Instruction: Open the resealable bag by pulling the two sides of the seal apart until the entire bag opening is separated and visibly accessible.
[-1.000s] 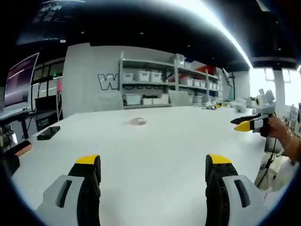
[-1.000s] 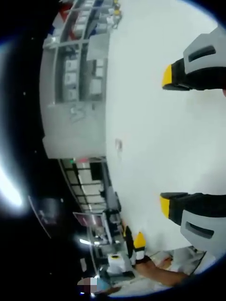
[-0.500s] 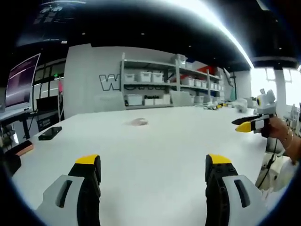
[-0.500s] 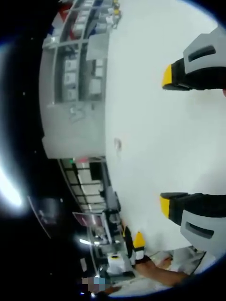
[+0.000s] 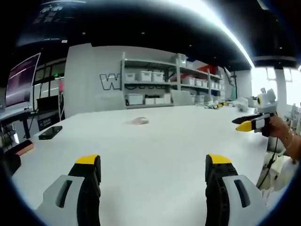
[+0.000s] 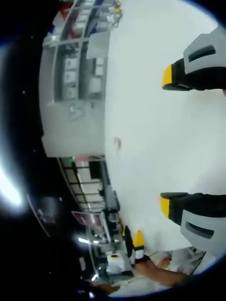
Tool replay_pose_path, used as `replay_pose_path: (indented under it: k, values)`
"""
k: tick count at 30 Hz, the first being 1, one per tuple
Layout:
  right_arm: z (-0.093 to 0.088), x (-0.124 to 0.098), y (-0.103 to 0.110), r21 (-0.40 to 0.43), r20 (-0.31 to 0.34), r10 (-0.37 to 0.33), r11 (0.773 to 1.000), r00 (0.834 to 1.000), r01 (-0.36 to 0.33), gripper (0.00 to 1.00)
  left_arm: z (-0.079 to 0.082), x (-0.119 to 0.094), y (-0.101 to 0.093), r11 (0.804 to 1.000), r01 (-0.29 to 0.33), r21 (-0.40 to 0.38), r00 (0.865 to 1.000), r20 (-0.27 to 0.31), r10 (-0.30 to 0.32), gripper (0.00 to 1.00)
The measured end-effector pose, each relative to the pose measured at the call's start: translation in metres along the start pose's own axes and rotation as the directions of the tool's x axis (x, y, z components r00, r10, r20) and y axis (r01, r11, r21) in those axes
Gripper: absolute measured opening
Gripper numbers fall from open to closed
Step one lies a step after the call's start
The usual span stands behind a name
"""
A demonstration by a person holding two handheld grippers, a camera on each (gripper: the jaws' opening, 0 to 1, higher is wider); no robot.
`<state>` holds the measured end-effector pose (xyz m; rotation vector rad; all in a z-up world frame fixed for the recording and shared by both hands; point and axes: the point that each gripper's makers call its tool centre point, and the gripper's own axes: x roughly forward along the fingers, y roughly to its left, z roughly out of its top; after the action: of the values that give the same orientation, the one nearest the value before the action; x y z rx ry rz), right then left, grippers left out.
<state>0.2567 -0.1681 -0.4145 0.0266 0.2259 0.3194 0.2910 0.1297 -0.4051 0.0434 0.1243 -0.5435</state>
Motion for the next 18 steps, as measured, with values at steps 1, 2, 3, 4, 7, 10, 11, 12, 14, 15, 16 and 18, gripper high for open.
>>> replay_pose_path:
  k: [1, 2, 3, 4, 7, 10, 11, 12, 14, 15, 16, 18]
  values:
    - [0.0, 0.001, 0.001, -0.005, -0.001, 0.002, 1.0, 1.0, -0.002, 0.9, 0.0, 0.0, 0.0, 1.0, -0.001, 0.0, 1.0, 0.0, 0.001, 0.91]
    - [0.001, 0.002, 0.002, -0.008, -0.001, 0.004, 1.0, 1.0, -0.004, 0.9, 0.0, 0.0, 0.0, 1.0, -0.001, 0.0, 1.0, 0.0, 0.001, 0.91]
    - [0.001, 0.003, 0.003, -0.01, -0.001, 0.006, 1.0, 1.0, -0.006, 0.9, 0.0, 0.0, 0.001, 1.0, -0.001, 0.001, 1.0, 0.0, 0.001, 0.91]
    - [0.002, 0.003, 0.004, -0.013, -0.001, 0.009, 1.0, 1.0, -0.009, 0.9, 0.0, 0.0, 0.001, 1.0, -0.002, 0.001, 1.0, 0.0, 0.002, 0.91]
    - [0.004, 0.005, 0.007, -0.021, -0.001, 0.014, 1.0, 1.0, -0.014, 0.9, 0.0, 0.0, 0.001, 1.0, -0.002, 0.0, 1.0, 0.0, 0.002, 0.91]
    - [0.007, 0.007, 0.008, -0.025, 0.002, 0.018, 1.0, 1.0, -0.018, 0.9, 0.0, 0.0, 0.001, 1.0, -0.002, -0.001, 1.0, 0.001, 0.002, 0.91]
    - [0.007, 0.008, 0.008, -0.026, 0.003, 0.019, 0.999, 1.0, -0.019, 0.89, 0.0, 0.0, 0.001, 1.0, -0.002, -0.001, 1.0, 0.001, 0.002, 0.91]
    - [0.008, 0.009, 0.008, -0.026, 0.004, 0.02, 0.999, 1.0, -0.02, 0.89, 0.0, 0.0, 0.001, 1.0, -0.002, -0.001, 1.0, 0.002, 0.002, 0.91]
    - [0.007, 0.01, 0.009, -0.025, 0.004, 0.021, 0.999, 1.0, -0.021, 0.89, -0.001, 0.0, 0.002, 1.0, -0.001, -0.002, 1.0, 0.002, 0.001, 0.91]
    - [0.006, 0.011, 0.009, -0.025, 0.003, 0.02, 0.999, 1.0, -0.02, 0.89, -0.002, 0.0, 0.002, 1.0, -0.002, -0.002, 1.0, 0.003, 0.002, 0.91]
    - [0.006, 0.011, 0.009, -0.026, 0.003, 0.019, 0.999, 1.0, -0.019, 0.89, -0.002, 0.0, 0.003, 1.0, -0.002, -0.002, 1.0, 0.004, 0.002, 0.91]
    - [0.005, 0.012, 0.01, -0.026, 0.003, 0.02, 0.999, 1.0, -0.02, 0.88, -0.002, 0.0, 0.003, 1.0, -0.002, -0.003, 1.0, 0.005, 0.002, 0.91]
